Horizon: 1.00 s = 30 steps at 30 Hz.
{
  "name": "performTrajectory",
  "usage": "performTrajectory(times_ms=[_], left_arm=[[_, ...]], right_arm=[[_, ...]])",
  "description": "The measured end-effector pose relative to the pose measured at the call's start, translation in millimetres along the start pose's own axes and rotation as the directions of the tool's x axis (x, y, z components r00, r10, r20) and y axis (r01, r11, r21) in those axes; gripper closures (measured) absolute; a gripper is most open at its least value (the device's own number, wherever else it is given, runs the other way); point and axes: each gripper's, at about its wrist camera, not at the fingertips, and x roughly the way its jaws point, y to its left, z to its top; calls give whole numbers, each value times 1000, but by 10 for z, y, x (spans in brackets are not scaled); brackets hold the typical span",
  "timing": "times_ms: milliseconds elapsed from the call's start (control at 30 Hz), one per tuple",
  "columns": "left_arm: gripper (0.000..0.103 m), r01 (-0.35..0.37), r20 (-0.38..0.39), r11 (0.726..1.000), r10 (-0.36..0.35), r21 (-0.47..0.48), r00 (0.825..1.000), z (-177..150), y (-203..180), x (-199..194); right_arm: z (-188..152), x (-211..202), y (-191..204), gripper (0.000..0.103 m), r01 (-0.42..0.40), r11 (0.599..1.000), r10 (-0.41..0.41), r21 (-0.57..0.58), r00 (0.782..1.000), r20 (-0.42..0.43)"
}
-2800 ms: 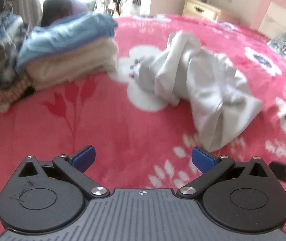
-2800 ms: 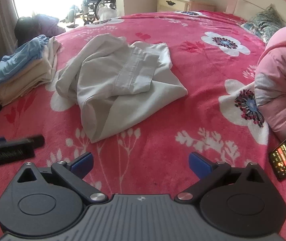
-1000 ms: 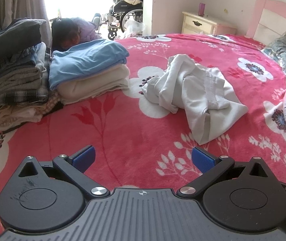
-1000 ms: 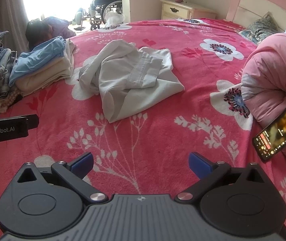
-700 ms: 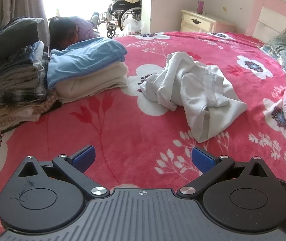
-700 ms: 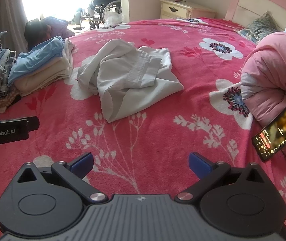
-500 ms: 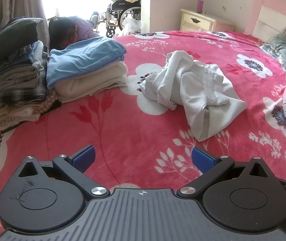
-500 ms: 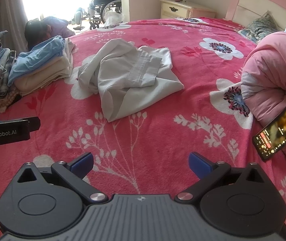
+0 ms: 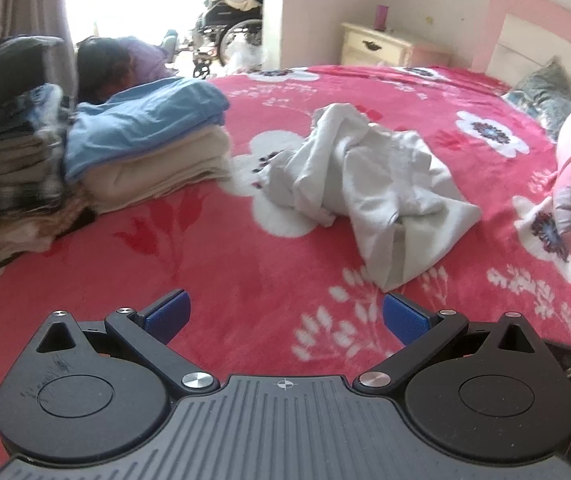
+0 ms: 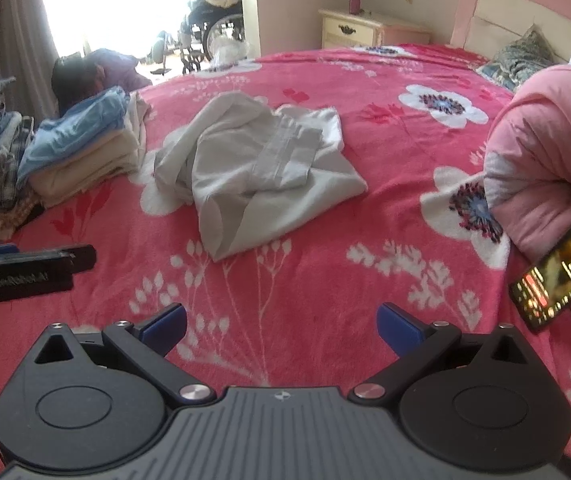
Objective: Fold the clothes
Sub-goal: 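Grasp the white shirt collar with the right gripper while the left gripper approaches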
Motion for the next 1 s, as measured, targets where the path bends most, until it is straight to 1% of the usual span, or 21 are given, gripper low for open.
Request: performTrajectory(times_ms=[100, 233, 300, 433, 500, 567, 600, 667, 700, 733, 767, 833, 867, 900, 933, 967, 1000], left_arm=[[0, 33, 37, 999, -34, 34, 999, 79, -30, 168], [0, 75, 85, 994, -82, 81, 993, 185, -70, 391], [0, 95, 108, 990, -106, 106, 988, 238, -90, 503], [0, 129, 150, 979, -152, 156, 977, 332, -154, 729], [0, 131, 158, 973, -161, 188, 974, 293, -294, 826], [1, 139, 159, 966, -175, 217, 972, 299, -391, 943], [2, 143, 161, 963, -182, 228, 970, 296, -433, 993], [7, 150, 166, 956, -195, 251, 967, 289, -515, 1090], [11, 148, 164, 955, -195, 258, 967, 282, -543, 1124], [17, 146, 162, 953, -193, 264, 968, 274, -566, 1154], [22, 143, 159, 952, -191, 271, 969, 266, -589, 1184], [38, 138, 154, 949, -187, 283, 970, 250, -635, 1243], [42, 135, 151, 948, -185, 289, 971, 242, -658, 1273], [48, 133, 148, 946, -182, 295, 972, 234, -682, 1303], [50, 130, 146, 945, -180, 302, 973, 226, -705, 1332], [51, 127, 143, 943, -178, 308, 974, 218, -728, 1362], [59, 125, 140, 941, -176, 314, 974, 209, -751, 1392]], right_arm=[[98, 53, -47, 0, 0, 1000, 0, -28, 1000, 25], [291, 285, -120, 0, 20, 999, -18, -48, 999, 50], [400, 433, -181, 0, 19, 999, -17, -33, 997, 69], [658, 844, -343, 0, -7, 998, 2, 57, 997, 74], [786, 1062, -405, 5, -36, 994, 29, 100, 997, 71], [907, 1257, -454, 7, -76, 989, 66, 125, 995, 80], [961, 1363, -451, 10, -89, 988, 79, 125, 993, 85], [1067, 1584, -437, 14, -113, 987, 103, 114, 991, 91], [1107, 1686, -435, 17, -116, 988, 107, 105, 991, 83], [1143, 1793, -433, 20, -117, 988, 111, 104, 991, 69], [1179, 1905, -431, 26, -120, 987, 114, 106, 992, 53], [1234, 2120, -441, 35, -119, 985, 118, 121, 993, 16], [1234, 2204, -460, 44, -124, 983, 126, 137, 992, -6], [1219, 2262, -470, 55, -130, 980, 136, 148, 990, -30], [1199, 2313, -475, 63, -135, 978, 144, 156, 988, -53], [1180, 2364, -481, 74, -139, 976, 153, 165, 985, -77], [1153, 2372, -491, 80, -144, 975, 161, 170, 983, -87]])
